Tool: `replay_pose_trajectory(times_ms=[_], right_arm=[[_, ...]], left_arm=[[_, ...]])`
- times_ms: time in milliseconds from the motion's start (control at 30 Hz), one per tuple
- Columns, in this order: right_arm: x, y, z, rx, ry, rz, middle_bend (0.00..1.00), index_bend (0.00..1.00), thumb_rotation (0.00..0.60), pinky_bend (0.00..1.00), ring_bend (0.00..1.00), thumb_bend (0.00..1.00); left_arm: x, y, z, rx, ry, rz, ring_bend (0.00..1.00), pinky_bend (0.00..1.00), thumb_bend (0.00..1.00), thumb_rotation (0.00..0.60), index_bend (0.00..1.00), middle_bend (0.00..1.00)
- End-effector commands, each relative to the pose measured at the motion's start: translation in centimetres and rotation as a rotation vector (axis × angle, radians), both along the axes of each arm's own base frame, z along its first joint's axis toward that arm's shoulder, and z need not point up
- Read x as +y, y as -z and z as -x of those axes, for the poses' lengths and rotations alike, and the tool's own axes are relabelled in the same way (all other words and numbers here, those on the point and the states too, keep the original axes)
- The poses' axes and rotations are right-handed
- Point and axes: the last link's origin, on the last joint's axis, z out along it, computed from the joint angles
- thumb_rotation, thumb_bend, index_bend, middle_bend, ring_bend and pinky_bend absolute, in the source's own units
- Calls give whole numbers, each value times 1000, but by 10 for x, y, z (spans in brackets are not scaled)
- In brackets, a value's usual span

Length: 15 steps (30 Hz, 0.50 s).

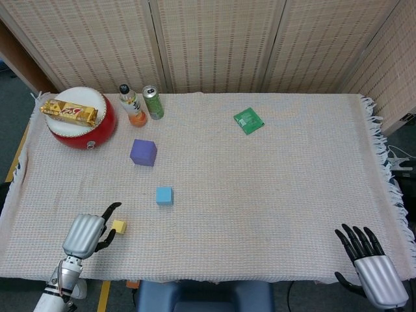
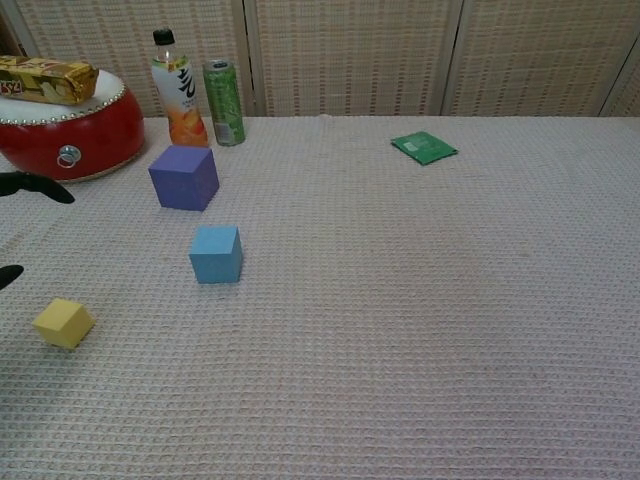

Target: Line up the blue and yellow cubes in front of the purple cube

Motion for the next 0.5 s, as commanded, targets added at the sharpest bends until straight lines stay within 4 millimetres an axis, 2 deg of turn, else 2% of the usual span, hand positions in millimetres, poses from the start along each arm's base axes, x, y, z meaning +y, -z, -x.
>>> replay_pose_trajectory(times_ms=[33,133,500], right_arm=[[-3,-4,1,0,5,26,0,0,462,0,0,23],[-5,-6,2,-2,18,40,0,0,462,0,0,26],[-15,-2,11,17,81,22,0,0,461,0,0,23]], left_arm=[[38,9,-36,13,-87,76,1000,1000,404,600,96,1000],[51,15,-43,19,-130,90,1000,1000,374,600,2,1000],[89,43,-66,6,-186,83,1000,1000,369,600,0,1000]])
